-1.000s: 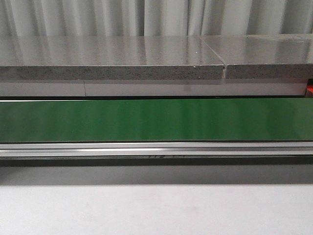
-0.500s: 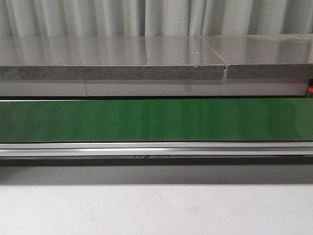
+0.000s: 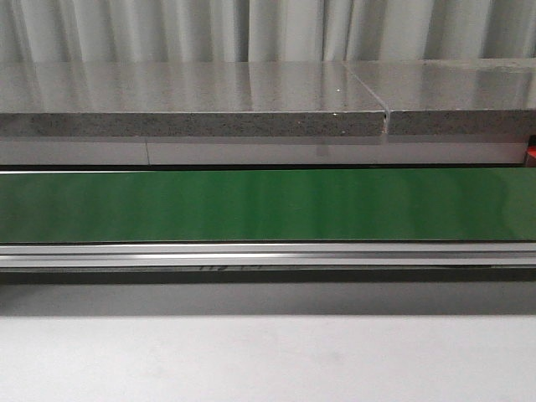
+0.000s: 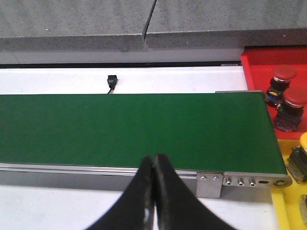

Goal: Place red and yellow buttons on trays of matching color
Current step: 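Grasp the red push button with the left gripper and lift it, then set the red button on the belt's near end and open the left gripper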

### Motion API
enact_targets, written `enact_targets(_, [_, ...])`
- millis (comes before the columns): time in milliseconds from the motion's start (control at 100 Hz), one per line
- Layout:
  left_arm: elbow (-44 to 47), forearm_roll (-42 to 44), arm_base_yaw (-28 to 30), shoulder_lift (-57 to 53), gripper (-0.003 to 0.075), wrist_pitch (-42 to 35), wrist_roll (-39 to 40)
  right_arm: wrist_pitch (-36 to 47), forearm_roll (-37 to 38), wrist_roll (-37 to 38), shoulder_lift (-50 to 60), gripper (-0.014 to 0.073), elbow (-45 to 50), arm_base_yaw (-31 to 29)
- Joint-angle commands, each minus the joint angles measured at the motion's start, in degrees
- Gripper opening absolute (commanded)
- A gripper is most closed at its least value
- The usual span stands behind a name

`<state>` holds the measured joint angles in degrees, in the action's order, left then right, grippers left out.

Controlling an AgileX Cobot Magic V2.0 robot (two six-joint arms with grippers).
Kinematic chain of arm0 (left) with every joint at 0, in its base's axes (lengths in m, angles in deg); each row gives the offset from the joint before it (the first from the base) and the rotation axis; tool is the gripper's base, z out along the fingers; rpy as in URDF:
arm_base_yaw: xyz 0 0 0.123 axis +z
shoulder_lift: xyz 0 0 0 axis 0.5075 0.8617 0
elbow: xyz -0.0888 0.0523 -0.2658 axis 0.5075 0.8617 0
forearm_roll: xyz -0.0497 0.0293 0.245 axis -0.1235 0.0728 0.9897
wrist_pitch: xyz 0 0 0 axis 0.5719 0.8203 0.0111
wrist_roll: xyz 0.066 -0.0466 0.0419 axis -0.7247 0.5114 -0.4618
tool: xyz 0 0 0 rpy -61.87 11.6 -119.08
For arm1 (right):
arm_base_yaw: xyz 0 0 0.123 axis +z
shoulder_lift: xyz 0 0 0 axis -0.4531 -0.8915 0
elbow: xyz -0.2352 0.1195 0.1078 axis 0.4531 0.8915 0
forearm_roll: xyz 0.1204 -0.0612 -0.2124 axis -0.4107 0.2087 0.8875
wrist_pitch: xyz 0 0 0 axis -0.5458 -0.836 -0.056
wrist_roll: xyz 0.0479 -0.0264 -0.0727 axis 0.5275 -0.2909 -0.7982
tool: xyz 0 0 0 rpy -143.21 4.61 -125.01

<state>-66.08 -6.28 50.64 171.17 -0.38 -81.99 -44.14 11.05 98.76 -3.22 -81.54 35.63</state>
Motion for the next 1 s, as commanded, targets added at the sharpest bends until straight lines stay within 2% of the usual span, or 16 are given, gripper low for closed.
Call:
enact_targets(0, [-1.4,-1.31,-2.16,-2.58,0.0226,0.37,-1.19,4.07,0.83,-0.4,-0.41,-0.0066,-1.55,0.03])
enact_targets(250, [-1.4,-1.31,-7.76,-0.96,0.0226,-1.61,-2.61,4.07,0.83,-0.4,-0.41,-0.0066,-1.55,0.03])
enact_targets(500, [-2.91,-1.48,-8.04,3.37,0.0233,0.06,-2.48,4.07,0.83,-0.4,-0.41,-0.0066,-1.55,0.03])
enact_targets(570, [-3.35,-1.59,-8.04,3.37,0.028,-0.09,-2.48,4.07,0.83,-0.4,-0.41,-0.0066,-1.55,0.03])
enact_targets(690, [-5.19,-1.59,-8.04,3.37,0.0483,-0.75,-2.48,4.07,0.83,-0.4,-0.41,-0.0066,-1.55,0.03])
enact_targets(760, [-6.54,-1.93,-8.04,3.27,0.0561,-1.37,-2.36,4.07,0.83,-0.4,-0.41,-0.0066,-1.55,0.03])
enact_targets(990, [-10.48,-4.29,-7.63,1.58,0.0565,-4.91,-0.25,4.07,0.83,-0.4,-0.41,-0.0066,-1.55,0.03])
